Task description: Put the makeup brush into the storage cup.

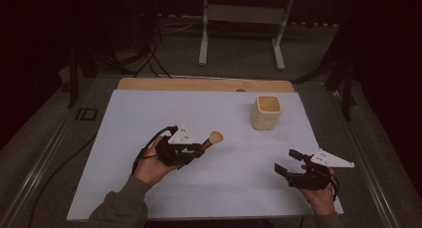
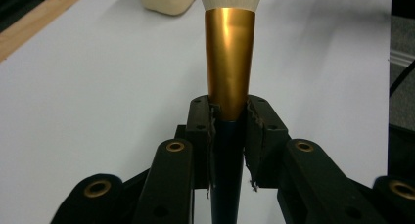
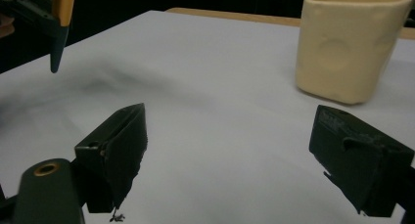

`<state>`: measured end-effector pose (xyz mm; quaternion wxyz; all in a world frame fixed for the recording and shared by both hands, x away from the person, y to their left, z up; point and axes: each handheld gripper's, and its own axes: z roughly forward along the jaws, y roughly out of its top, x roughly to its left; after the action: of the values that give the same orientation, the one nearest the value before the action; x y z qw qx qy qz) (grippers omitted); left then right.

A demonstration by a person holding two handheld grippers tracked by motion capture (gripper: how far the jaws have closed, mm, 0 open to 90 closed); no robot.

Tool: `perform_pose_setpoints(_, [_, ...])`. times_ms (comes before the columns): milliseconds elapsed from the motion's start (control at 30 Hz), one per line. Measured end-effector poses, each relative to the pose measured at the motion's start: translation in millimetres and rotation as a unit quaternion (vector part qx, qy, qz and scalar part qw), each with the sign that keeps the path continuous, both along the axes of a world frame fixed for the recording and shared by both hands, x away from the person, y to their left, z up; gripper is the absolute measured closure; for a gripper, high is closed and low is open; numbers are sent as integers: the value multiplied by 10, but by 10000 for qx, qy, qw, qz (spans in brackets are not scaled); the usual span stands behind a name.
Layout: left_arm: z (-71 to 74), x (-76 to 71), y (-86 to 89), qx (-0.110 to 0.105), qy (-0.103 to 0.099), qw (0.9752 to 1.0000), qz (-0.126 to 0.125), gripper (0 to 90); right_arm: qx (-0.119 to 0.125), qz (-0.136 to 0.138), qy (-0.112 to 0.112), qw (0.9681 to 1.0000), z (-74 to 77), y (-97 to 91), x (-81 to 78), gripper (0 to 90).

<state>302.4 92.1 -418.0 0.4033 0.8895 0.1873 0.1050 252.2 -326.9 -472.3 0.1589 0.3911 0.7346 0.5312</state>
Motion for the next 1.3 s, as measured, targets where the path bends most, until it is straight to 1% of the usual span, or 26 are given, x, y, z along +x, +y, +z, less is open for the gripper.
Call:
perform_pose_setpoints(67, [0, 0, 0, 0, 0, 10000, 0, 746, 11, 7, -9, 10000, 9, 3, 6, 140])
perform_pose_setpoints(100, [-9, -27, 14, -143, -45, 9999, 73, 746, 60, 36, -31, 10000, 41, 9, 20, 140])
perform_pose_setpoints(300, [-47, -71, 35, -500, -131, 9984, 232, 746, 198, 105, -161, 9996, 140, 51, 90, 140])
perform_pose_setpoints(333, [-47, -71, 35, -500, -131, 9984, 232, 746, 225, 131, -185, 9995, 154, 65, 108, 140])
perform_pose_setpoints(367, [-63, -92, 34, -595, -237, 9974, 324, 746, 227, 144, -200, 9994, 168, 81, 124, 140])
perform_pose_setpoints(400, [-69, -104, 38, -673, -281, 9968, 343, 746, 231, 174, -222, 9993, 180, 99, 143, 140])
perform_pose_setpoints(433, [-78, -112, 41, -763, -279, 9960, 375, 746, 231, 196, -236, 9993, 192, 120, 161, 140])
perform_pose_setpoints(500, [-96, -133, 44, -837, -362, 9949, 439, 746, 213, 239, -260, 9991, 212, 164, 196, 140])
perform_pose_setpoints(567, [-114, -147, 52, -921, -394, 9938, 478, 746, 210, 279, -282, 9990, 225, 210, 229, 140])
perform_pose_setpoints(633, [-123, -156, 62, -950, -463, 9931, 506, 746, 187, 328, -306, 9988, 234, 251, 256, 140])
perform_pose_setpoints(667, [-124, -157, 71, -1023, -445, 9926, 488, 746, 179, 346, -301, 9988, 237, 269, 264, 140])
perform_pose_setpoints(700, [-123, -159, 80, -1051, -461, 9922, 483, 746, 175, 371, -307, 9987, 239, 283, 271, 139])
perform_pose_setpoints(733, [-123, -163, 83, -1054, -502, 9919, 505, 746, 172, 377, -304, 9987, 242, 295, 275, 140])
perform_pose_setpoints(800, [-128, -161, 83, -1104, -486, 9915, 499, 746, 162, 407, -306, 9986, 246, 313, 279, 140])
perform_pose_setpoints(833, [-133, -164, 78, -1109, -514, 9912, 502, 746, 161, 432, -316, 9984, 248, 320, 281, 140])
perform_pose_setpoints(900, [-140, -165, 72, -1147, -508, 9909, 488, 746, 148, 455, -325, 9983, 254, 330, 281, 140])
perform_pose_setpoints(967, [-165, -167, 40, -1239, -485, 9901, 455, 746, 163, 491, -318, 9982, 264, 339, 277, 140])
perform_pose_setpoints(1067, [-173, -166, 27, -1271, -461, 9899, 438, 746, 163, 517, -325, 9980, 270, 346, 276, 140])
perform_pose_setpoints(1100, [-187, -167, 0, -1282, -465, 9900, 372, 745, 167, 618, -345, 9974, 293, 381, 272, 140])
perform_pose_setpoints(1167, [-197, -173, -18, -1381, -458, 9887, 351, 746, 199, 696, -347, 9968, 314, 417, 271, 140])
perform_pose_setpoints(1200, [-198, -173, -24, -1406, -441, 9886, 318, 746, 215, 747, -364, 9963, 327, 441, 273, 140])
perform_pose_setpoints(1300, [-199, -186, -42, -1444, -474, 9880, 267, 746, 282, 948, -390, 9943, 375, 538, 279, 141])
